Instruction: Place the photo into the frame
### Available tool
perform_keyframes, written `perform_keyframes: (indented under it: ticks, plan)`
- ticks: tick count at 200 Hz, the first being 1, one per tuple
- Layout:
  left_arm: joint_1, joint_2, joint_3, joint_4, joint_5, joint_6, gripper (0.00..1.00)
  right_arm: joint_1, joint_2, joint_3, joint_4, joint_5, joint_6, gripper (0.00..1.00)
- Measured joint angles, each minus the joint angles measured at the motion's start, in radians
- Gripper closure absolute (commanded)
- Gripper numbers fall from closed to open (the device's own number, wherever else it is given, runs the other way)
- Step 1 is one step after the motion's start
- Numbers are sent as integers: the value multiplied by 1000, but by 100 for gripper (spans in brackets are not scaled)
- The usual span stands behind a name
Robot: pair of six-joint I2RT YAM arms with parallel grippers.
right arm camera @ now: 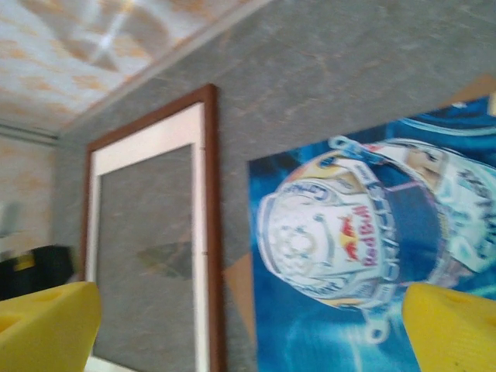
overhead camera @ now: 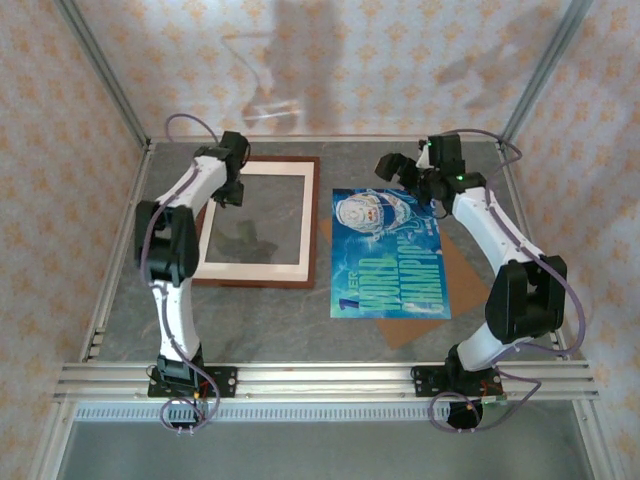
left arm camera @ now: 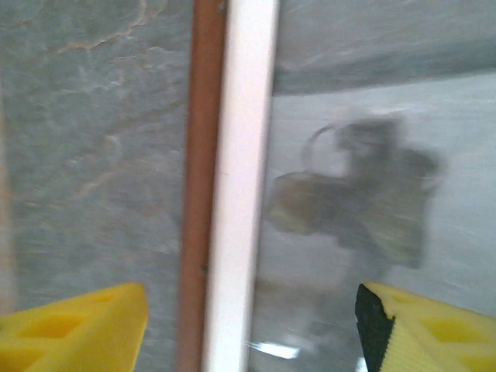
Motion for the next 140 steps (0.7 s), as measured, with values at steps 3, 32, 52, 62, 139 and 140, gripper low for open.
perform_keyframes:
  ticks: [3, 32, 52, 62, 139, 140]
  plan:
    - [-7, -34, -34, 29, 29, -14, 21, 2, 2, -8, -2, 19, -3, 1]
    - [-163, -232, -239, 291, 245, -178, 21, 5, 18, -72, -24, 192, -43, 1]
    - [-325, -199, -241, 406, 331, -262, 21, -39, 34, -115, -25, 241, -51, 1]
    - [-402, -161, -239, 438, 357, -292, 21, -80, 49, -129, -22, 235, -48, 1]
    - [-584, 74, -164, 439, 380, -349, 24, -200, 413, 138, -58, 203, -117, 5]
    - [-584, 75, -163, 439, 380, -350, 24, -201, 415, 140, -58, 203, -118, 5]
